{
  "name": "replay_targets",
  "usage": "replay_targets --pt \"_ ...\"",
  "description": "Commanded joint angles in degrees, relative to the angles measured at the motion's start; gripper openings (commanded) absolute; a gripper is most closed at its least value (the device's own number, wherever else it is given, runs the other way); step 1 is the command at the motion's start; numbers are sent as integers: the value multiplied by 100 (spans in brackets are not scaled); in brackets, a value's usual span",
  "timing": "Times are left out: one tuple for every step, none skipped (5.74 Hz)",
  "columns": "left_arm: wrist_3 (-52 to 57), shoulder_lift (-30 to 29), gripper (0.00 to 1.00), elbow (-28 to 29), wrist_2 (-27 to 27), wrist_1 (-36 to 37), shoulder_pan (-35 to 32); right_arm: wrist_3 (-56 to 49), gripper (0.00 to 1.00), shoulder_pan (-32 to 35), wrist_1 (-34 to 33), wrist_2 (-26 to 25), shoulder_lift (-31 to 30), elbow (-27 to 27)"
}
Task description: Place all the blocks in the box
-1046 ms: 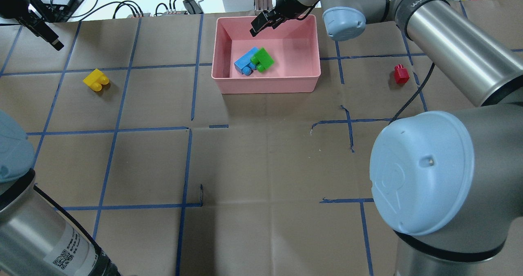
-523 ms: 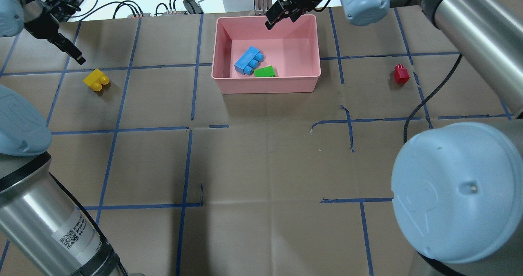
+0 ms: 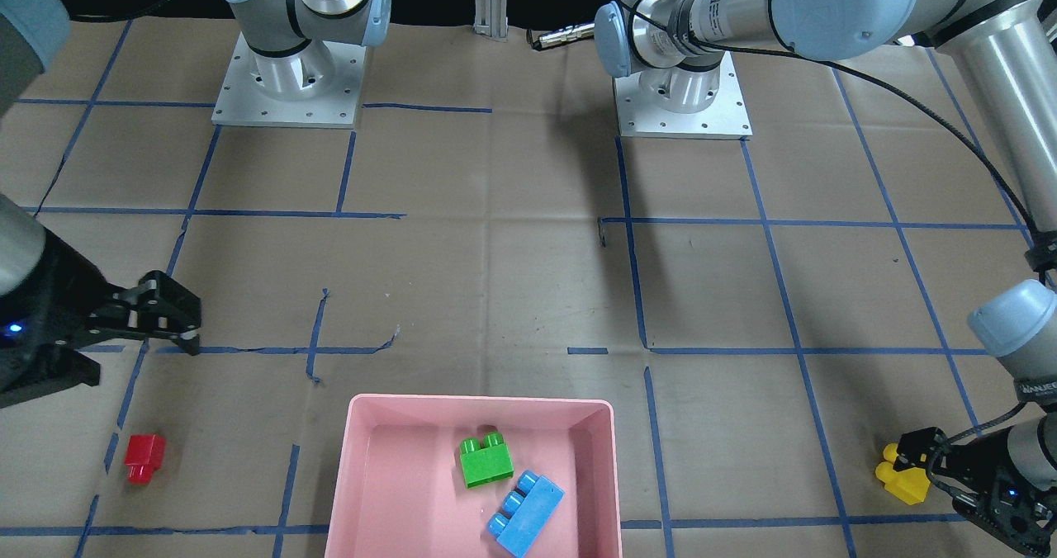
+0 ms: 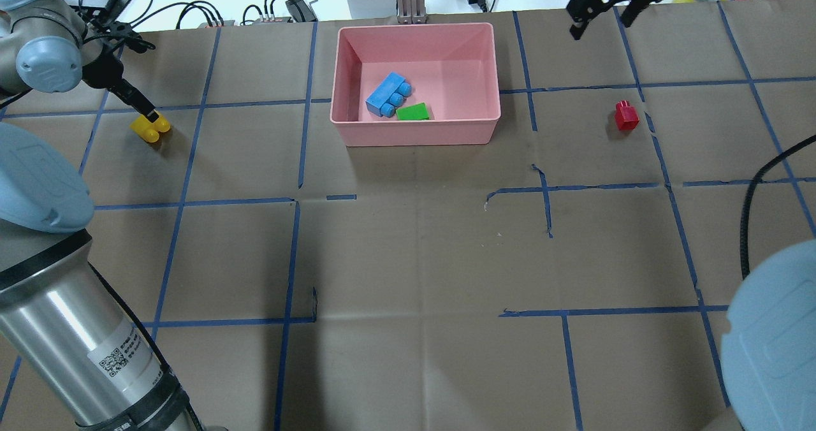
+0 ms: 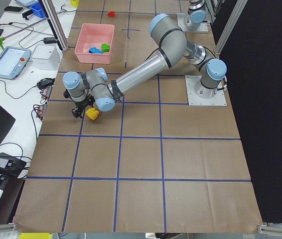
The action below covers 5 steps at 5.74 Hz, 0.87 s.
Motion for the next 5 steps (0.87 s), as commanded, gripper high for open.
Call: replay_targets --pt "82 71 99 -176 -61 -13 29 63 91 -585 -1094 -378 -49 940" --pt "100 71 99 -332 -70 -22 55 359 91 -605 -2132 -395 -40 1669" --pt "100 89 99 -552 -61 12 55 971 91 -605 -2621 -291 116 2068" --pt "100 89 95 -562 -61 21 55 985 91 -596 -3270 -273 536 2194" --pt "100 89 78 -528 -52 21 55 994 91 -596 -3642 -272 801 2230"
